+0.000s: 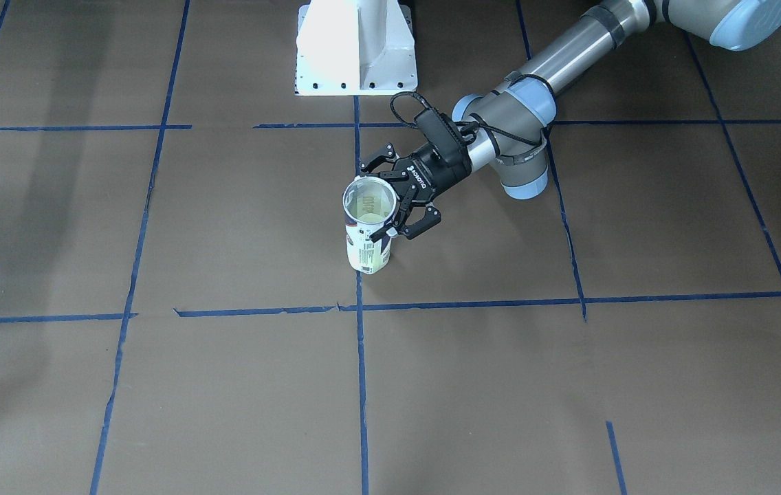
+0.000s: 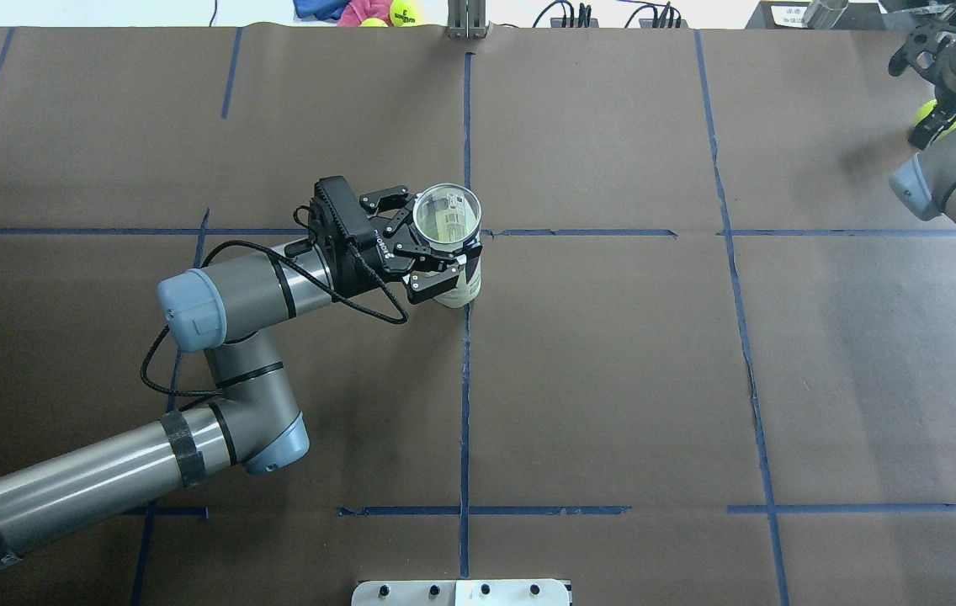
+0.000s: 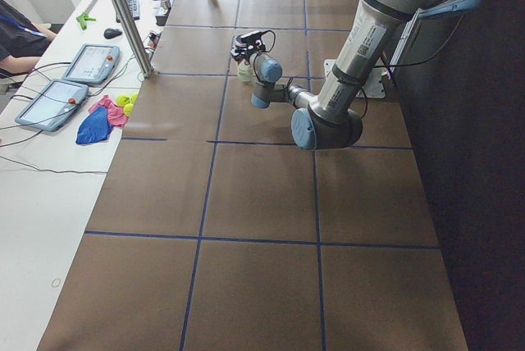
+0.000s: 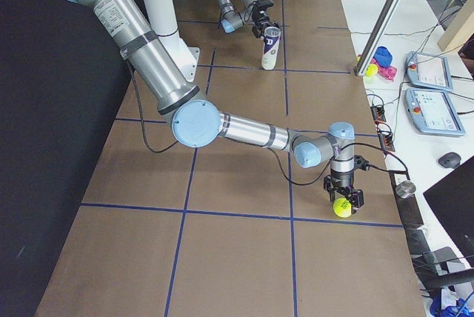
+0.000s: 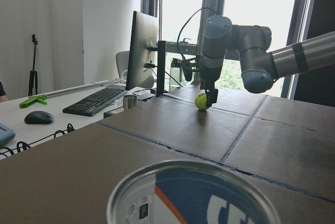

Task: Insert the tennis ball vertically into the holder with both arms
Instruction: 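Grasp the farther yellow tennis ball with the right gripper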

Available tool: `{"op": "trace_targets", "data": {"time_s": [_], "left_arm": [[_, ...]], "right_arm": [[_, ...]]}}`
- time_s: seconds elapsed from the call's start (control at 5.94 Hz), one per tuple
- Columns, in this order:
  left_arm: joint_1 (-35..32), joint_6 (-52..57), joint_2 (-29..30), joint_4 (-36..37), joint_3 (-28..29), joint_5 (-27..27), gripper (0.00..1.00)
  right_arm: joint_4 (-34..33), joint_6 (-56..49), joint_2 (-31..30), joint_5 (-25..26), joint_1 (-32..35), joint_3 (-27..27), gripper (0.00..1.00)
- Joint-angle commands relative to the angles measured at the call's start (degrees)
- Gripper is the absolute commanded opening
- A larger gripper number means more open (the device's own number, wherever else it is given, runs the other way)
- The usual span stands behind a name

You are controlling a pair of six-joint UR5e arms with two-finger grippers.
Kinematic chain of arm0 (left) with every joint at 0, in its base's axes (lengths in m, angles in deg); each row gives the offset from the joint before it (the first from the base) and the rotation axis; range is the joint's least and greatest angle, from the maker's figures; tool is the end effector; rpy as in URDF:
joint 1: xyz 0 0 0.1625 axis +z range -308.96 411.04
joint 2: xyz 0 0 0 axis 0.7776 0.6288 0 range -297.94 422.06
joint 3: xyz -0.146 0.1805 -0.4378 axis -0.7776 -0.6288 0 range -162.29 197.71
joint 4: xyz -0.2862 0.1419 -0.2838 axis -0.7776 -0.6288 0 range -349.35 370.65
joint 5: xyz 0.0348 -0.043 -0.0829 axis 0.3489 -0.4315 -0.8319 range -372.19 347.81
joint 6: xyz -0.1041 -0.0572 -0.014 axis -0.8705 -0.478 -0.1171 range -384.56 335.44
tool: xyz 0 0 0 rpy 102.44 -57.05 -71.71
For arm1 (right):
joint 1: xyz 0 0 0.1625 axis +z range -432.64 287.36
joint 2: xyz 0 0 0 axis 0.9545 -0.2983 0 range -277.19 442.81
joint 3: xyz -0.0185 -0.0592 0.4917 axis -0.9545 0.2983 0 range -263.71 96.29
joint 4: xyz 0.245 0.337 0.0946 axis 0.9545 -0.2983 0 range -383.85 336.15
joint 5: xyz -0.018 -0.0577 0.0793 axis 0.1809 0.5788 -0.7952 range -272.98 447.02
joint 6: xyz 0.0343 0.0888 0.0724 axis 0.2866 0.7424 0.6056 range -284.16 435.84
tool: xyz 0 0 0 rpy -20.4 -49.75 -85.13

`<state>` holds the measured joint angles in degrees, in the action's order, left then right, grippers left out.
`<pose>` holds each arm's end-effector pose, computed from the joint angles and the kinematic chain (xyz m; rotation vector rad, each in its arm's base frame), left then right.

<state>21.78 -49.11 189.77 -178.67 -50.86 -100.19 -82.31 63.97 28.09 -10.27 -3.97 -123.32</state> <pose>0.5937 -0.4902 0.2992 1.5130 1.3630 0.3645 -0.1835 -0.7950 0.7585 0.2791 -0.1517 -0.5927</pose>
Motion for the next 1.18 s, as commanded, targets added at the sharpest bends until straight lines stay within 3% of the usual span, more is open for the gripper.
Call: {"op": "trace_targets", "data": {"time_s": [0.0, 0.17, 0.34, 0.51, 0.67, 0.84, 1.01], "left_arm": [[-0.2, 0.0, 0.0, 0.0, -0.1, -0.1, 0.81], [-0.2, 0.0, 0.0, 0.0, -0.1, -0.1, 0.81], [-0.2, 0.0, 0.0, 0.0, 0.0, 0.0, 0.81], [-0.2, 0.0, 0.0, 0.0, -0.1, 0.0, 0.81], [-0.2, 0.0, 0.0, 0.0, -0.1, 0.0, 0.81], [-0.2, 0.0, 0.0, 0.0, 0.0, 0.0, 0.81], [-0.2, -0.1, 0.0, 0.0, -0.1, -0.1, 0.81]], "right_arm": [[0.1, 0.1, 0.4, 2.4, -1.2, 0.8, 0.99], [0.1, 0.0, 0.3, 2.6, -1.6, 1.1, 0.95], [0.1, 0.0, 0.3, 3.5, -2.0, 1.5, 0.71], [0.1, 0.0, 0.3, 3.6, -2.0, 1.5, 0.17], [0.1, 0.2, 0.9, 3.6, -1.9, 1.5, 0.00], [0.1, 0.7, 1.6, 2.4, -0.9, 0.3, 0.00], [-0.6, 3.6, 1.8, -3.3, 0.7, -3.9, 0.00]]}}
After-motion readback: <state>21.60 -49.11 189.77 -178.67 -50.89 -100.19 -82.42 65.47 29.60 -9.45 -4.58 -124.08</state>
